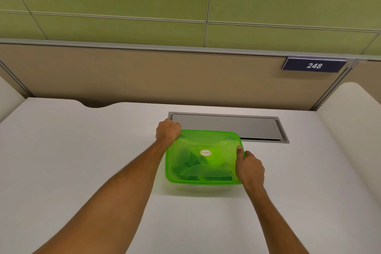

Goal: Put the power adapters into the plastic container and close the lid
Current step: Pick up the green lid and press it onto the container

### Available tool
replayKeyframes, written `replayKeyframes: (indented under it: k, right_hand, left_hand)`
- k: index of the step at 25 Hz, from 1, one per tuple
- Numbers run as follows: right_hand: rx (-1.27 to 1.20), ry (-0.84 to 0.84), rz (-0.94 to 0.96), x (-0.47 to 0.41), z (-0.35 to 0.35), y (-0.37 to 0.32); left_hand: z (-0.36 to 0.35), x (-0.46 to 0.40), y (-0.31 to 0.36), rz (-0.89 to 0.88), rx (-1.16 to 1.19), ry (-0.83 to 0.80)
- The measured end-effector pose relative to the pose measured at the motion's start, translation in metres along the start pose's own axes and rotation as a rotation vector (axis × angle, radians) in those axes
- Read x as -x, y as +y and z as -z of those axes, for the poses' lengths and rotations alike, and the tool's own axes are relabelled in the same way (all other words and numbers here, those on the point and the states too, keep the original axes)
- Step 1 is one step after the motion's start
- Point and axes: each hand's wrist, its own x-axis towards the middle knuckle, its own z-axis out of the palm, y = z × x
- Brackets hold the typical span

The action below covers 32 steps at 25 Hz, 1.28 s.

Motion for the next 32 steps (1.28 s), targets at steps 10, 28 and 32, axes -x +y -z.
replayKeyframes:
  k: [10, 28, 32]
  right_hand:
    - [0.134, -0.097, -0.025, -0.01, 0.006, -0.005]
    - [-0.057, -0.234, -0.073, -0.093, -0.002, -0.053]
    - [-0.051, -0.155, -0.049, -0.088, -0.001, -0.054]
  left_hand:
    - [-0.006, -0.005, -0.007, -0.074, 0.017, 0.036]
    - [-0.006, 0.002, -0.009, -0.177, -0.036, 0.093]
    - [-0.003, 0.011, -0.006, -0.234, -0.135, 0.154]
